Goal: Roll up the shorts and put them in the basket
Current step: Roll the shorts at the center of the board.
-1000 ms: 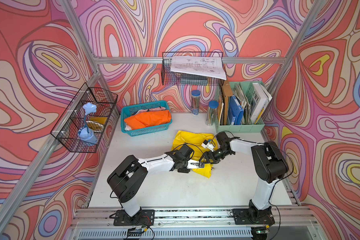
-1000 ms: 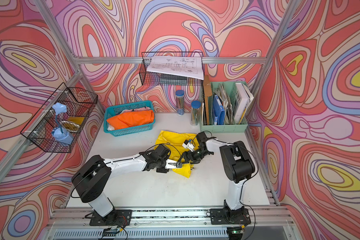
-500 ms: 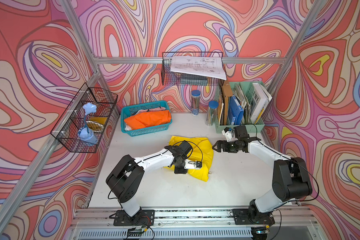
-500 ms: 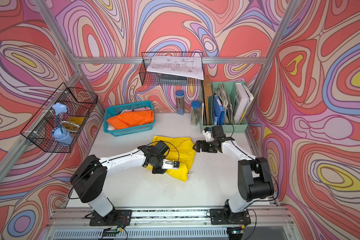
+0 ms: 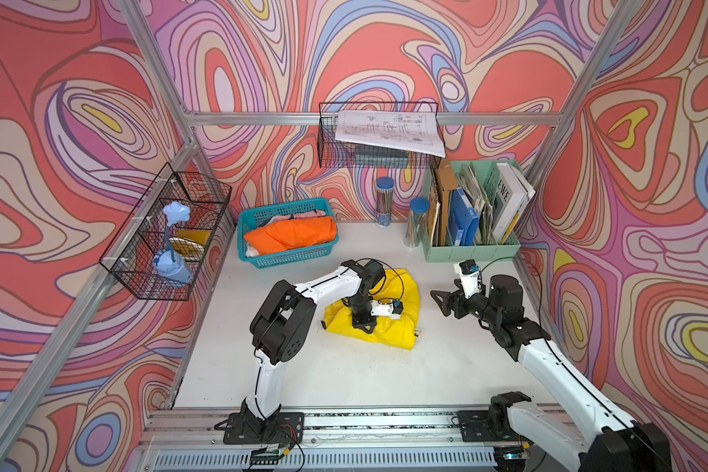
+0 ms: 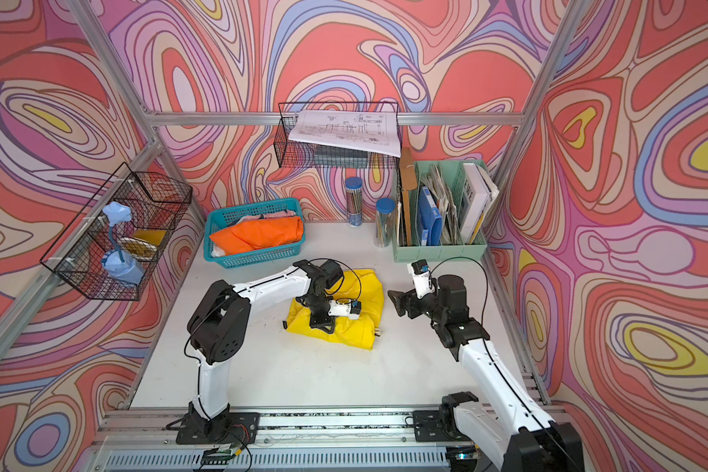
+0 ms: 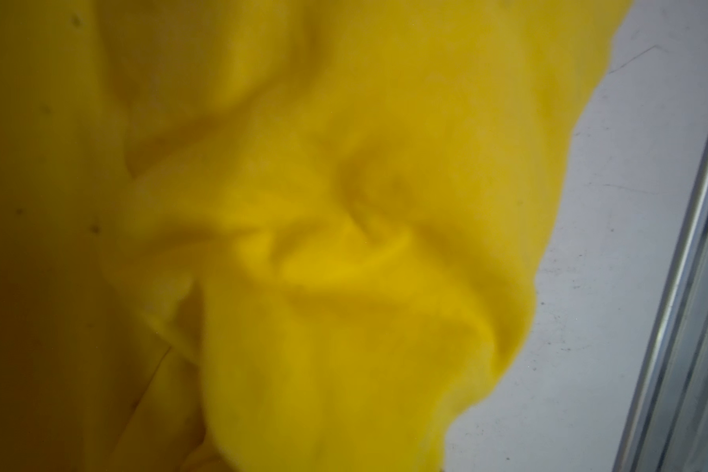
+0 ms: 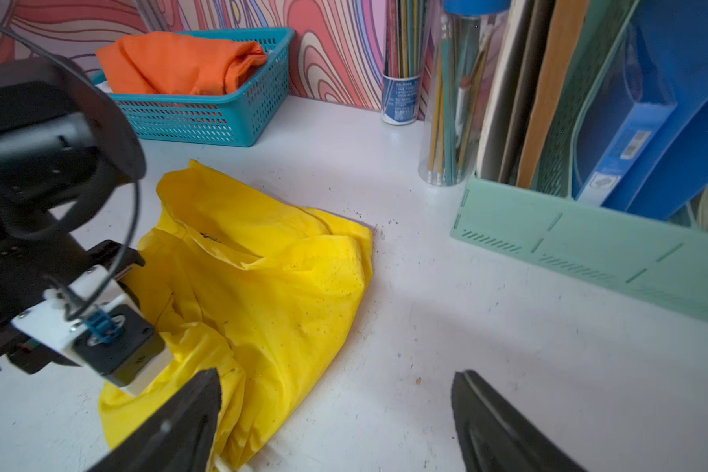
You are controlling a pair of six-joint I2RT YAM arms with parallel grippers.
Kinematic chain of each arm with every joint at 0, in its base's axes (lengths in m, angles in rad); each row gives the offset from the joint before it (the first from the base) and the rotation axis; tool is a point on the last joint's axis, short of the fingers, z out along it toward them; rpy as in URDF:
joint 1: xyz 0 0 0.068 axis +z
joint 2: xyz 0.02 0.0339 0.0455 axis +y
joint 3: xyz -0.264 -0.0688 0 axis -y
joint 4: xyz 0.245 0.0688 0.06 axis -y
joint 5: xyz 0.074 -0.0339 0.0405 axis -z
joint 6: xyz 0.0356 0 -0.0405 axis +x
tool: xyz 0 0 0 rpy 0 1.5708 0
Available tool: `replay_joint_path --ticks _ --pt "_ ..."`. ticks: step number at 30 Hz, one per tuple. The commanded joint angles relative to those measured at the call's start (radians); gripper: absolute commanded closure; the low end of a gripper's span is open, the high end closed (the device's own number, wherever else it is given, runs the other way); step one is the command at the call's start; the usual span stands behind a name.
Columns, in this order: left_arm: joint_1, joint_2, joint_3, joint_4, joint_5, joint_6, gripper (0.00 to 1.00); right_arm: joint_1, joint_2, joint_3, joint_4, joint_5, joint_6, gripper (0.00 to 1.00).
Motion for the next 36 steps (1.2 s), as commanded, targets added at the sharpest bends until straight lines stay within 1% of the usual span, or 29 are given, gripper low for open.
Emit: replay_joint_path --ticks 1,4,5,8,9,14,18,21,26,30,32,34,36 --pt "0.038 0.071 0.074 -0.15 0.074 -0.036 0.95 0.098 -0.007 -0.02 0.031 0.003 -0.131 0.1" --pt "0.066 0.124 0.163 -0.226 0.121 -0.047 0.94 0.247 -0.005 -0.03 0.003 0.116 -0.268 0.08" --pt "0.073 0.144 0.19 -0.251 0.13 -0.047 0.94 0.282 -0.006 -0.036 0.009 0.145 -0.289 0.08" --pt "0.085 0.201 0.263 -0.31 0.146 -0.047 0.93 0.341 -0.011 -0.05 0.021 0.171 -0.339 0.07" --pt "0.087 0.216 0.278 -0.322 0.144 -0.074 0.93 0.363 -0.013 -0.052 0.015 0.182 -0.364 0.07" --pt "0.089 0.279 0.314 -0.353 0.14 -0.083 0.92 0.509 -0.022 -0.096 0.03 0.273 -0.515 0.07" --pt "0.095 0.305 0.333 -0.365 0.145 -0.09 0.92 0.622 0.028 -0.115 0.061 0.36 -0.636 0.06" --pt "0.098 0.323 0.341 -0.384 0.139 -0.095 0.92 0.682 0.075 -0.128 0.107 0.418 -0.686 0.06" --pt "0.101 0.335 0.334 -0.382 0.113 -0.101 0.93 0.745 0.165 -0.175 0.231 0.505 -0.73 0.08" --pt "0.103 0.333 0.329 -0.379 0.108 -0.101 0.93 0.749 0.267 -0.156 0.22 0.529 -0.741 0.11" --pt "0.106 0.333 0.33 -0.379 0.105 -0.105 0.93 0.749 0.294 -0.176 0.276 0.532 -0.74 0.12" --pt "0.107 0.33 0.326 -0.382 0.103 -0.106 0.92 0.749 0.332 -0.189 0.343 0.541 -0.743 0.16" --pt "0.107 0.323 0.314 -0.376 0.106 -0.105 0.93 0.75 0.382 -0.184 0.369 0.561 -0.744 0.17"
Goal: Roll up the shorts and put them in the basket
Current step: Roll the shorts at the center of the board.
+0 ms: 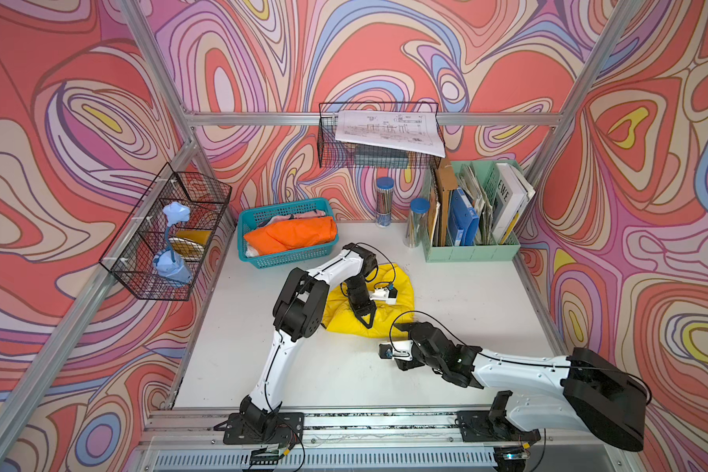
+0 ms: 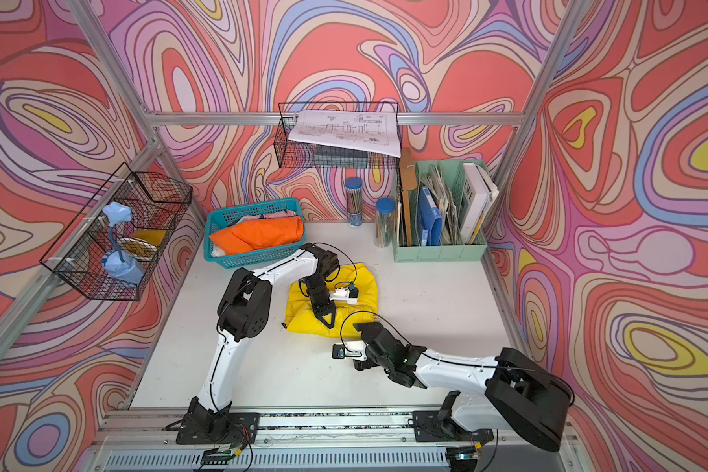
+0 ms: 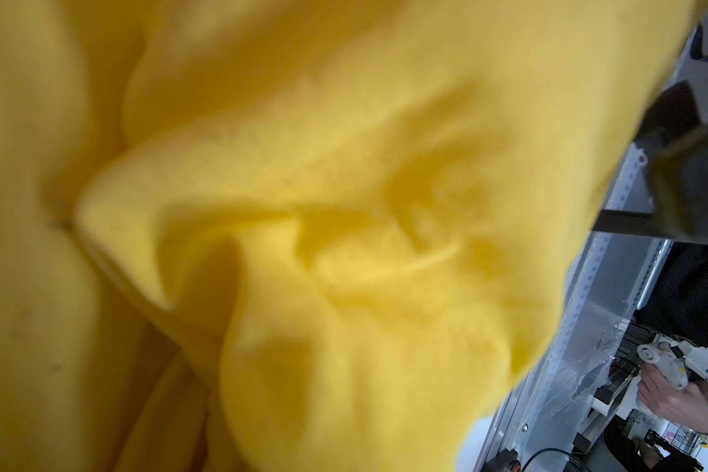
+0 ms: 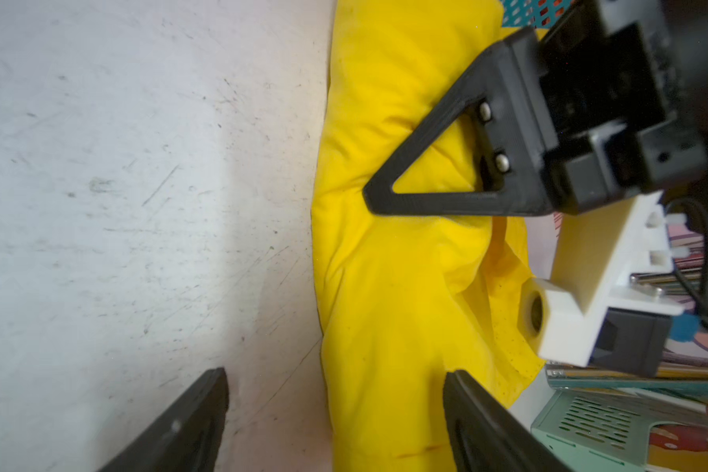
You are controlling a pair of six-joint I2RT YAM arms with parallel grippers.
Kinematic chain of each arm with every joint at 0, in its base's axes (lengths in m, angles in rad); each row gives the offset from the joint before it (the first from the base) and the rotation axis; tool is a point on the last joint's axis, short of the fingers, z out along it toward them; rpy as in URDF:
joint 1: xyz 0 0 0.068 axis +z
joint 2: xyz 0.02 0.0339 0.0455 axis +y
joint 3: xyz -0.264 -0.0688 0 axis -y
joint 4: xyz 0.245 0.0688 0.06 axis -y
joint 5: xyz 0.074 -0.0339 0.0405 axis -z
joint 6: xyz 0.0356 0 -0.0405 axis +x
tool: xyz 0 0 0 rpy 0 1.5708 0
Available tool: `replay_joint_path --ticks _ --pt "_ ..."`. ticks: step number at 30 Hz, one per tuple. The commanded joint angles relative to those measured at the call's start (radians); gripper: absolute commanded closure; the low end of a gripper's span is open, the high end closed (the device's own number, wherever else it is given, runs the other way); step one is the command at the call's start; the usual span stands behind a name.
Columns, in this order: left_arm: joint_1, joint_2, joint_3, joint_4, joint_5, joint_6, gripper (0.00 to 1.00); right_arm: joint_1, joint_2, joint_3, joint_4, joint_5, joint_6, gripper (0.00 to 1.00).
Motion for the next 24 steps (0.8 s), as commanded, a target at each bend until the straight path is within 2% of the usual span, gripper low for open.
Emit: replay_joint_path --ticks 1,7,14,21,24 --pt "0.006 0.042 -0.039 -0.037 -0.059 -0.016 0.93 0.006 0.071 -0.008 0.115 0.046 -0.011 0.17" --pt "0.007 0.009 -0.083 -0.004 -0.065 -0.008 0.93 0.004 0.21 0.014 0.205 0.096 0.026 0.22" --pt "0.007 0.004 -0.092 0.014 -0.082 -0.011 0.92 -0.011 0.308 0.033 0.256 0.083 0.022 0.24" --pt "0.006 -0.059 -0.155 0.064 -0.075 0.019 0.91 -0.061 0.324 0.061 0.181 -0.009 0.049 0.28" --pt "0.006 -0.078 -0.163 0.067 -0.072 0.026 0.91 -0.091 0.303 0.051 0.147 -0.058 0.086 0.33"
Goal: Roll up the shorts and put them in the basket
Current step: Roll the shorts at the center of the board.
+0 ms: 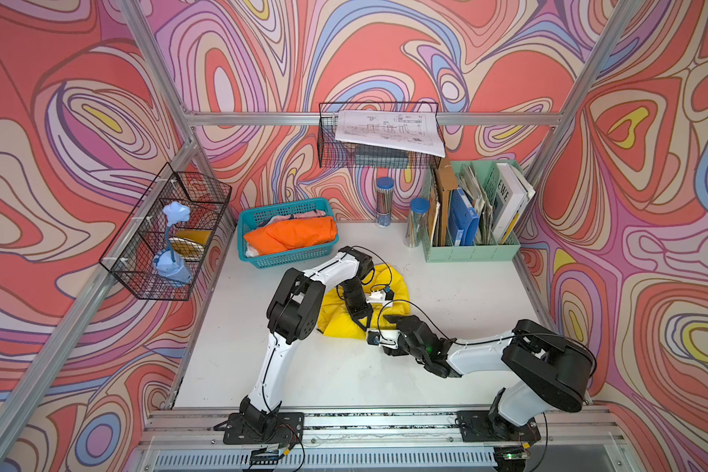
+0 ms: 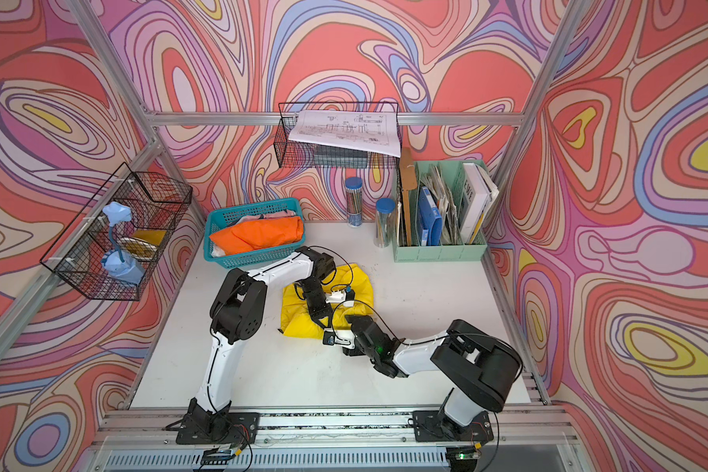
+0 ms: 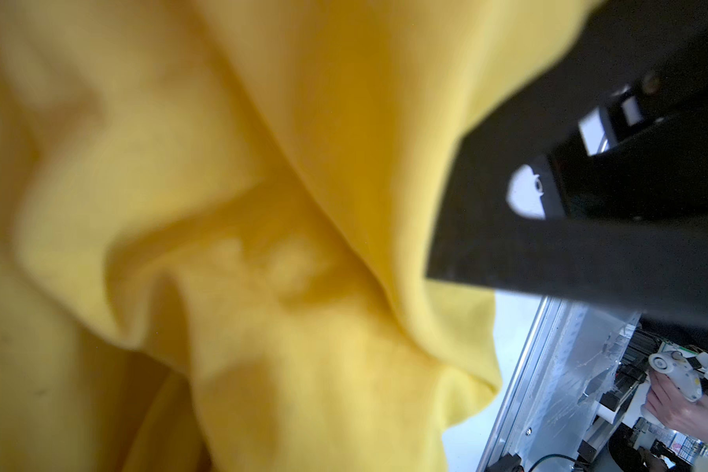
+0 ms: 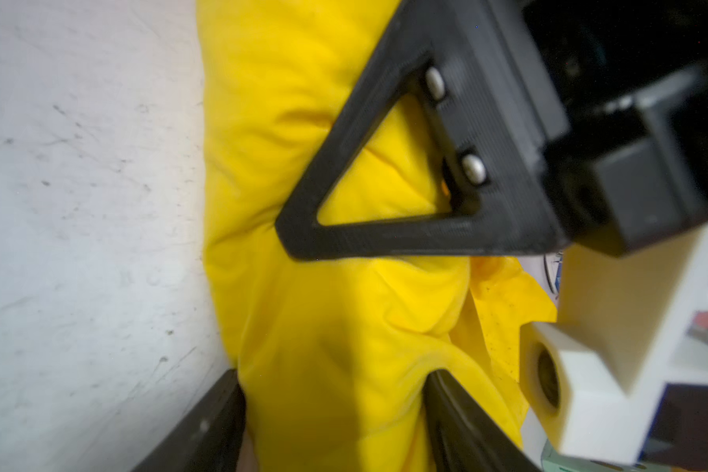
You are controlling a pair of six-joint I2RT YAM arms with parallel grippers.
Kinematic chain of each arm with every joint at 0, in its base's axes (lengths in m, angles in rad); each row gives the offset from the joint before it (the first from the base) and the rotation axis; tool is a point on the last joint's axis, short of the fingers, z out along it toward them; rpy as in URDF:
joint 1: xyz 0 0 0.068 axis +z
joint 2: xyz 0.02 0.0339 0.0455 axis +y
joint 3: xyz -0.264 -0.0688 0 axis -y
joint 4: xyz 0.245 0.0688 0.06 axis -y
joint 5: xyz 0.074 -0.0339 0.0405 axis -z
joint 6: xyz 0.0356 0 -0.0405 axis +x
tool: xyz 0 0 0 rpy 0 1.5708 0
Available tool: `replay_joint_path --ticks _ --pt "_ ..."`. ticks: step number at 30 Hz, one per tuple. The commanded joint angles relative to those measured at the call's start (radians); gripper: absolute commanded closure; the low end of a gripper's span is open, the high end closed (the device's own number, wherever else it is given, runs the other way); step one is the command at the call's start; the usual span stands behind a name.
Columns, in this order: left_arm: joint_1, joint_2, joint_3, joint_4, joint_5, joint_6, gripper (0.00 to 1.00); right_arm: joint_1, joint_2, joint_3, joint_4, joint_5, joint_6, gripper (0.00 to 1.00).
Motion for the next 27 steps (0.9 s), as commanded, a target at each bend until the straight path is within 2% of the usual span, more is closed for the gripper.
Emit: replay_joint_path --ticks 1,3,7,11,16,18,19,20,27 --pt "0.001 -0.012 -0.041 -0.005 -0.064 0.026 0.91 -0.045 0.012 -0.013 -0.172 -0.063 0.051 0.37" --pt "0.001 -0.017 -0.045 0.003 -0.054 0.027 0.91 -0.062 0.02 0.006 -0.214 -0.083 0.061 0.42" --pt "-0.002 -0.029 -0.064 0.015 -0.05 0.027 0.89 -0.081 0.049 0.005 -0.164 -0.102 0.07 0.45" --pt "-0.005 -0.064 -0.096 0.039 -0.035 0.07 0.82 -0.087 0.07 0.023 -0.165 -0.084 0.068 0.53" --pt "-0.004 -0.155 -0.165 0.131 0.025 0.091 0.67 -0.092 0.072 0.032 -0.169 -0.107 0.077 0.76" --pt "-0.005 -0.194 -0.196 0.169 0.027 0.093 0.6 -0.095 0.066 0.035 -0.189 -0.119 0.08 0.91" --pt "-0.004 -0.208 -0.207 0.186 0.022 0.09 0.47 -0.097 0.062 0.037 -0.204 -0.127 0.081 0.98" --pt "-0.004 -0.226 -0.224 0.204 0.017 0.087 0.02 -0.098 0.058 0.039 -0.221 -0.136 0.081 1.0" --pt "0.001 -0.338 -0.309 0.319 -0.024 0.057 0.01 -0.097 -0.015 0.037 -0.307 -0.133 0.102 1.0"
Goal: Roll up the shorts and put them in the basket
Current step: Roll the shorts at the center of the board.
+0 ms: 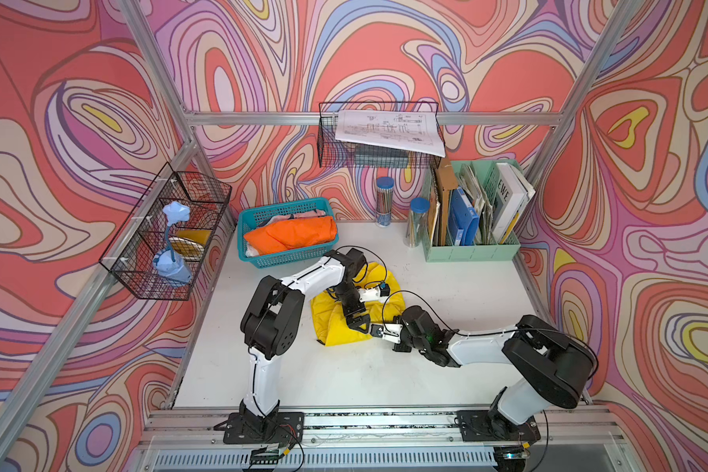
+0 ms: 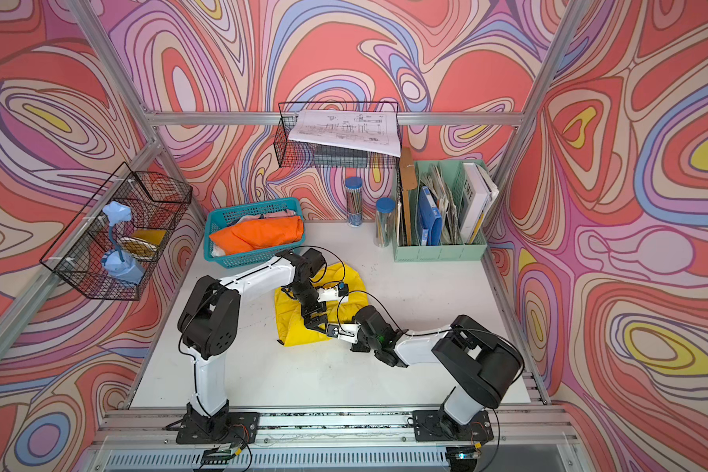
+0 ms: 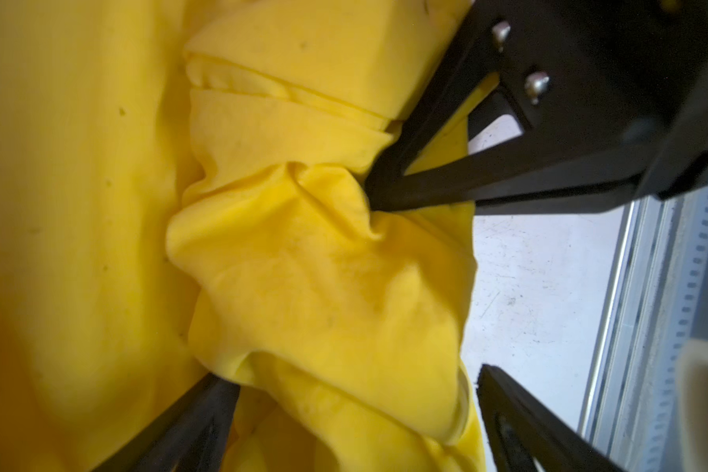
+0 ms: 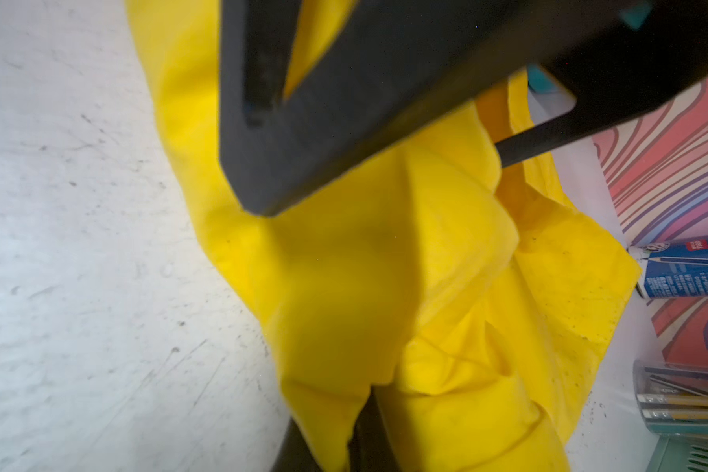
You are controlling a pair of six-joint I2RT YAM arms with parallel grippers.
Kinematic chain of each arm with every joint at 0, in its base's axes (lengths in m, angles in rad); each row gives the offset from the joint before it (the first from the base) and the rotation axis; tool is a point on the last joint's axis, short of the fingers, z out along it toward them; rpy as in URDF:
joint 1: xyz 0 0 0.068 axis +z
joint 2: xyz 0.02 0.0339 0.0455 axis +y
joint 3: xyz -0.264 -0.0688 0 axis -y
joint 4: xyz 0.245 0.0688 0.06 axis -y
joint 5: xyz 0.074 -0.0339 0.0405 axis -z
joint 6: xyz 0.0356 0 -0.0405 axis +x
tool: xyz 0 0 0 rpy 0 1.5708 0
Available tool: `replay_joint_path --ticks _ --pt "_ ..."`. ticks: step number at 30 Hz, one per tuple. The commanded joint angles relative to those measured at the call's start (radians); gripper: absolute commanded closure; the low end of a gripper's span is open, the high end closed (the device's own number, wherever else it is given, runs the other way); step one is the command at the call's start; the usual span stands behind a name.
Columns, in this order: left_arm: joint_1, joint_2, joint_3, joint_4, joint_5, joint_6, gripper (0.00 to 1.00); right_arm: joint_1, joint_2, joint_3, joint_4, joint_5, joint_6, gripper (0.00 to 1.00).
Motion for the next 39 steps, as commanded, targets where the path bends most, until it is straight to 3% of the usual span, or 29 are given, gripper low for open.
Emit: replay_joint_path --ticks 1,12,17,22,30,39 --pt "-0.014 -0.087 -0.057 0.054 -0.006 -0.005 0.01 -0.015 -0.024 -0.012 -0.184 0.037 0.051 1.0" --pt "0.065 -0.558 -0.364 0.496 -0.179 -0.129 0.01 -0.033 -0.093 0.16 -0.534 -0.08 0.159 1.0" --pt "0.067 -0.707 -0.41 0.57 -0.238 -0.16 0.01 -0.117 -0.022 0.36 -0.859 -0.279 0.266 1.0" --pt "0.06 -0.778 -0.429 0.545 -0.219 -0.159 0.02 -0.153 0.067 0.51 -1.076 -0.47 0.297 1.0" --pt "-0.042 -0.849 -0.536 0.544 -0.331 -0.072 0.02 -0.235 0.285 0.733 -1.347 -0.759 0.296 1.0" --pt "-0.191 -0.785 -0.596 0.535 -0.472 0.01 0.01 -0.295 0.408 0.825 -1.459 -0.82 0.311 1.0"
